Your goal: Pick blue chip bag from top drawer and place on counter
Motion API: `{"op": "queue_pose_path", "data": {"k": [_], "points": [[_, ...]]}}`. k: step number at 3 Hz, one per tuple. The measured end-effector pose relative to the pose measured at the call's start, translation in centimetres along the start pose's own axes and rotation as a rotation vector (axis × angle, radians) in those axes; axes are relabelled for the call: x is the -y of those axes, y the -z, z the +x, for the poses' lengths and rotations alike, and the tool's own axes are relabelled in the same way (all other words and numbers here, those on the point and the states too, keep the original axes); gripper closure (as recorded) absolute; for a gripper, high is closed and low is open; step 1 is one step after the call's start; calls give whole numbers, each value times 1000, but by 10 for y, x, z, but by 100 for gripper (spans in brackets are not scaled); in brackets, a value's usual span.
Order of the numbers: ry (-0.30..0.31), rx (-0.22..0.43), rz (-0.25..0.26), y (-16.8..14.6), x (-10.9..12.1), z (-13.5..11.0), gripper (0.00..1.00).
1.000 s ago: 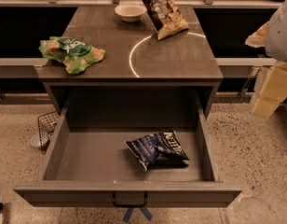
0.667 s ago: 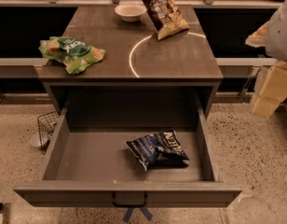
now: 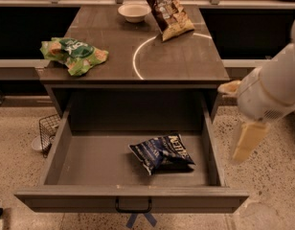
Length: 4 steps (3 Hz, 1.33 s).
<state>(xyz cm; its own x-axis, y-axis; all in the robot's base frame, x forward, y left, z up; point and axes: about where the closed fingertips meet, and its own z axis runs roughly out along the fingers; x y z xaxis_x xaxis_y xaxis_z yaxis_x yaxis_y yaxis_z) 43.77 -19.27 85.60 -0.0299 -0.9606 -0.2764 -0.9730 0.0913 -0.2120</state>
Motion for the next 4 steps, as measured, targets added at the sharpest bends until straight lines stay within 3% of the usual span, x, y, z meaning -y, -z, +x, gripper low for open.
{"op": "queue_pose_path", "data": {"k": [1,2,3,4], "points": [[144,76,24,-53,-7,-9,0],[337,113,64,-111,-3,-30,0],[465,123,85,-159,11,-52,0],[463,134,88,-162,9,-52,0]]}}
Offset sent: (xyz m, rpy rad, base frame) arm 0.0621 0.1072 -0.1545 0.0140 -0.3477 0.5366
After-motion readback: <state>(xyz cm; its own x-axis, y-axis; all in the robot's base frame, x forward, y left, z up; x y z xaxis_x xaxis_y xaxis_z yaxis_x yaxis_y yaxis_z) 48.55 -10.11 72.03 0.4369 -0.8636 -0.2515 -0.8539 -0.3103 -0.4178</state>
